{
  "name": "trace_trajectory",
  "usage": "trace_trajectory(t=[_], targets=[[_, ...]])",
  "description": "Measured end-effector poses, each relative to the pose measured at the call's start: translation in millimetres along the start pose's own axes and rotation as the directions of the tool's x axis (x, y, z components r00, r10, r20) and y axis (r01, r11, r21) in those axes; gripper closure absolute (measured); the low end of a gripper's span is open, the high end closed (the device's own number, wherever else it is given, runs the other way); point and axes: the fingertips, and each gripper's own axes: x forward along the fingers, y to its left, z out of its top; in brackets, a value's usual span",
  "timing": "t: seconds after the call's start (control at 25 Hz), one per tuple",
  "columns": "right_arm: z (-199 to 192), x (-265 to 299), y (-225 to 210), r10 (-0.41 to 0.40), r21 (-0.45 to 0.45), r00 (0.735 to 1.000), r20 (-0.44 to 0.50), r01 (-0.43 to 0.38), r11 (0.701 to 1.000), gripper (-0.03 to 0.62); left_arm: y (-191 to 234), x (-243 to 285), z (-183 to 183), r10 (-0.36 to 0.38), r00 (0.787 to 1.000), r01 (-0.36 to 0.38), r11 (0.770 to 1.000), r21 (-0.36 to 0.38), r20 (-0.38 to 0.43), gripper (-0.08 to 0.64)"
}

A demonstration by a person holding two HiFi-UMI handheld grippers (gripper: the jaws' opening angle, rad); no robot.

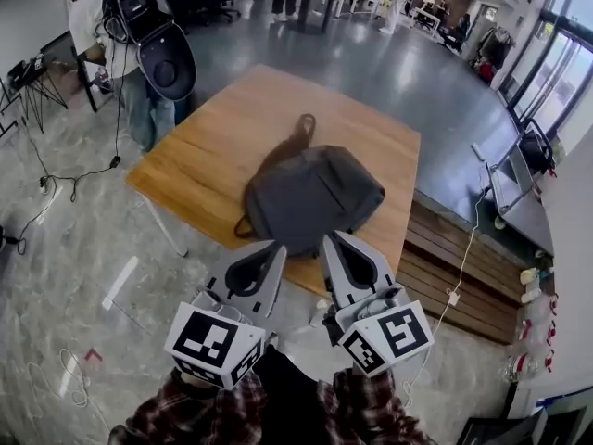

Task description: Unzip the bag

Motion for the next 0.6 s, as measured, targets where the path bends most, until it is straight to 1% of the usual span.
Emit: trace_trajectory(t=[0.16, 0.28, 0.4, 0.48, 0.6], targets=[[8.6, 33.4, -41.4, -0.025, -0.009, 1.0, 0.008, 0.025, 1.0, 0.581, 19.4, 49.6, 9.6, -0.017, 1.0, 0.017, 1.0, 0.008, 0.004, 0.554], [4.4, 39.8, -68.3, -0.054, -0.013, 0.999, 0.001, 0.054, 0.998, 0.581, 23.6, 76.8, 4.4, -0.03, 1.0, 0.03, 1.0, 0.002, -0.004, 0.552], [-4.4, 56.4, -91.9, -0.082, -0.004, 0.996, -0.016, 0.082, 0.997, 0.582, 38.4, 105.0, -0.4, -0.049, 0.999, 0.049, 0.999, -0.011, -0.017, 0.552], [-6.5, 68.5, -105.3, -0.104, 0.003, 0.994, -0.024, 0.104, 0.995, 0.582, 47.9, 124.5, 0.3, -0.074, 0.997, 0.074, 0.997, -0.015, -0.024, 0.554], [0.8, 79.3, -128.2, -0.157, 0.006, 0.987, -0.024, 0.157, 0.988, 0.581, 51.6, 156.2, 8.3, -0.134, 0.99, 0.134, 0.991, -0.014, -0.038, 0.552]])
